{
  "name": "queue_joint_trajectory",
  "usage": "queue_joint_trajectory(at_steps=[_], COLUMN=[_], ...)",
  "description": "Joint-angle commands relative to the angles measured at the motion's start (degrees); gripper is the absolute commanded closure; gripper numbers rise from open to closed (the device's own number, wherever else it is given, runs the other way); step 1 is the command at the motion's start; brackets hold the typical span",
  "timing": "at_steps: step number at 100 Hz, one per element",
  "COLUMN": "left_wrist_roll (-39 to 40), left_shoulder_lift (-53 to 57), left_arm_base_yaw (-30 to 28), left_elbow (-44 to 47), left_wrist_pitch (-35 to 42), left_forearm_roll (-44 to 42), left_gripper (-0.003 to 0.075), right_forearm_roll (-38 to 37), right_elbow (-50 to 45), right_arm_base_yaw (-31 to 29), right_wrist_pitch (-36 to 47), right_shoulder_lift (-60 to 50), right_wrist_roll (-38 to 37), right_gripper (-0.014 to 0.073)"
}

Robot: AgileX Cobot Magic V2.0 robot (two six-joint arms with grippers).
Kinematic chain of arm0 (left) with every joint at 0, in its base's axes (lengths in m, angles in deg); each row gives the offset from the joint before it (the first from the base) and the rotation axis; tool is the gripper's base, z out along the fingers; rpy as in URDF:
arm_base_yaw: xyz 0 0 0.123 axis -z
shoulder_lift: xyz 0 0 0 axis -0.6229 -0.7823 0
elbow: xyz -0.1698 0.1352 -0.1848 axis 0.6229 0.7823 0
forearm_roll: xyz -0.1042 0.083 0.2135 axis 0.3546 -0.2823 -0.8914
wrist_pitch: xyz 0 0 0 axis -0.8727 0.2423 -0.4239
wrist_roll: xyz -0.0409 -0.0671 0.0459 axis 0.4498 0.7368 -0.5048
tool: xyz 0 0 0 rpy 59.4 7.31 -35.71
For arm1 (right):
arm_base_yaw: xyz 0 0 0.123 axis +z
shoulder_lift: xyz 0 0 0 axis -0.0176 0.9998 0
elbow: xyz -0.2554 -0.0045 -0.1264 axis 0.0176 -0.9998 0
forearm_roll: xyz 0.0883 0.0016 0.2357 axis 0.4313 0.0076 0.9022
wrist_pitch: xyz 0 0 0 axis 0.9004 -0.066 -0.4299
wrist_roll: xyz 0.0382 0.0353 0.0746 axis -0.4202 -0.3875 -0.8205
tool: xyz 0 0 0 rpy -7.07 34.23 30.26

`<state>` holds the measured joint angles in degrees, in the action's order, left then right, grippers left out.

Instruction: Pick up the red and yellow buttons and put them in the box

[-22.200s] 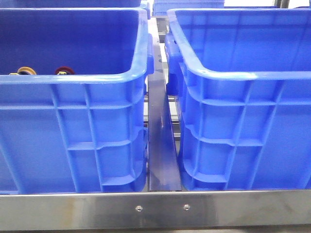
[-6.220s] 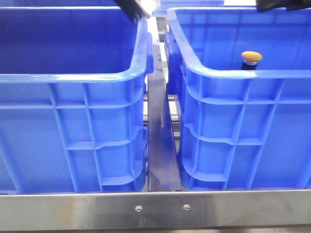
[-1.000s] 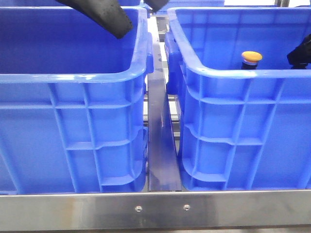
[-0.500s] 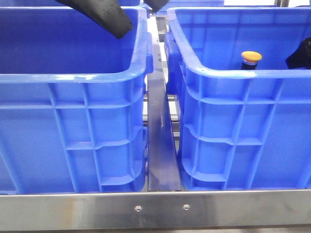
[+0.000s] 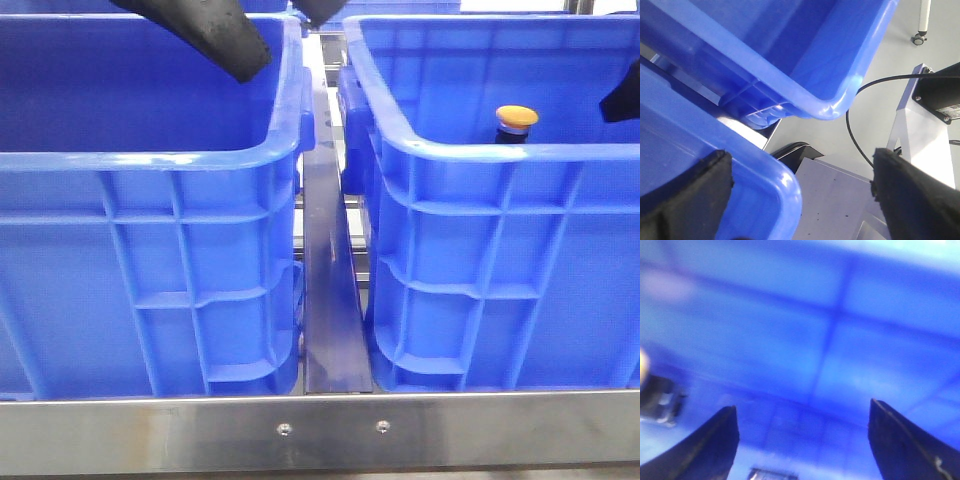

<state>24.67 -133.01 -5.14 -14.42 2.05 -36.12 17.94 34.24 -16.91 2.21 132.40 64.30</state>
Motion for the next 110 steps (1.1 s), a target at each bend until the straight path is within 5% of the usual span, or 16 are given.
queue_joint_trajectory(at_steps=[1, 21, 33, 47, 66, 110], left_wrist_roll=[0.1, 6.4, 15.7, 20.3, 20.8, 21.8], left_shoulder_lift=[1.9, 3.5, 5.1, 6.3, 8.6, 17.0], left_arm_base_yaw=[0.1, 0.1, 0.1, 0.1, -0.6, -15.4], left_elbow=[-1.4, -1.4, -1.4, -1.0, 2.1, 12.1], left_wrist_pitch=[1.0, 5.3, 9.0, 9.9, 14.5, 19.5], left_forearm_roll=[2.8, -6.0, -15.2, -22.4, -23.8, -27.6], left_gripper=[0.0174, 0.0176, 0.0202, 0.0357, 0.0743, 0.0741], right_forearm_roll=[5.5, 5.5, 5.5, 5.5, 5.5, 5.5], right_elbow=[-0.5, -7.4, -11.5, -16.2, -22.1, -33.3], right_arm_base_yaw=[-0.2, -0.2, -0.2, -0.2, -0.2, -0.2], right_wrist_pitch=[-1.6, -1.5, -1.6, -2.0, -4.9, -5.1], right_shoulder_lift=[-5.4, -12.4, -17.0, -23.1, -31.3, -50.6], right_wrist_roll=[-0.3, -0.6, -0.6, -0.6, -1.3, -1.3], right_gripper=[0.0035, 0.0136, 0.0409, 0.0701, 0.0697, 0.0697])
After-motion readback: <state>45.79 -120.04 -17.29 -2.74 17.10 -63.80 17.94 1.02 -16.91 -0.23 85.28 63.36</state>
